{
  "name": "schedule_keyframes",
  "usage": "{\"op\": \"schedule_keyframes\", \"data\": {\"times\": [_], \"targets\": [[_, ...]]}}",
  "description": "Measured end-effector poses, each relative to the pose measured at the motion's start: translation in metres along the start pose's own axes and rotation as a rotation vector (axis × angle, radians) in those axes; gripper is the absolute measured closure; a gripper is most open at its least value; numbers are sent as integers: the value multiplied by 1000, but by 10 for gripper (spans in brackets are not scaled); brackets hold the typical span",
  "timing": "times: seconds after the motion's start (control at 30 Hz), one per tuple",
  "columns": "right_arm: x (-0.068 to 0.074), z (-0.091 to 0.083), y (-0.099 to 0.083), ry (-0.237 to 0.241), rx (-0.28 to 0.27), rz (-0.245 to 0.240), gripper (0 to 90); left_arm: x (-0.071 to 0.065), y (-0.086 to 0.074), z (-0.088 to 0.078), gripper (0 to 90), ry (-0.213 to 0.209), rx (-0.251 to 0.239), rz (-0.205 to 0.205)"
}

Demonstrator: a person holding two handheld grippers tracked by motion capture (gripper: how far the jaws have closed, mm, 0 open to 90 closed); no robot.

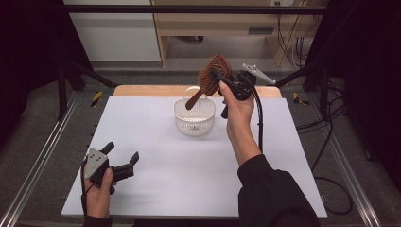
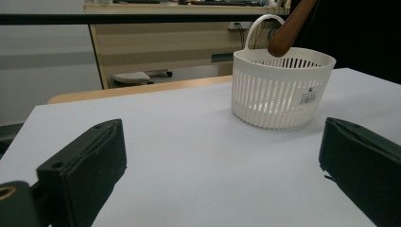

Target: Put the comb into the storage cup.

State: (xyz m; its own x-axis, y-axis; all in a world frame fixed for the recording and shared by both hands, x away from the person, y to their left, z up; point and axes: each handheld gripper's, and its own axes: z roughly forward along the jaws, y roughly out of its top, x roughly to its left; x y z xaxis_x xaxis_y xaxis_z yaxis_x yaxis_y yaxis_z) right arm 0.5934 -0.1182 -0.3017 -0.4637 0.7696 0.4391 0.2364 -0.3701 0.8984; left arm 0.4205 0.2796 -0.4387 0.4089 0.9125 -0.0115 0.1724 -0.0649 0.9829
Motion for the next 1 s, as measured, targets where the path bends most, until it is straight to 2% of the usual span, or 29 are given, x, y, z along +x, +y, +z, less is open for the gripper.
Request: {"op": "schedule_keyframes", "data": {"times": [0.33,0.57,1.0], "targets": [[-1,6,-13,-5,19,7,520,0,0,0,15,-1,-1,1],[-11,11,-27,-12,33,59,519,-1,0,1,15,-5,3,5],[-16,16,-46,-21,56,60,519,-2,0,2,16,-11,5,6]]}}
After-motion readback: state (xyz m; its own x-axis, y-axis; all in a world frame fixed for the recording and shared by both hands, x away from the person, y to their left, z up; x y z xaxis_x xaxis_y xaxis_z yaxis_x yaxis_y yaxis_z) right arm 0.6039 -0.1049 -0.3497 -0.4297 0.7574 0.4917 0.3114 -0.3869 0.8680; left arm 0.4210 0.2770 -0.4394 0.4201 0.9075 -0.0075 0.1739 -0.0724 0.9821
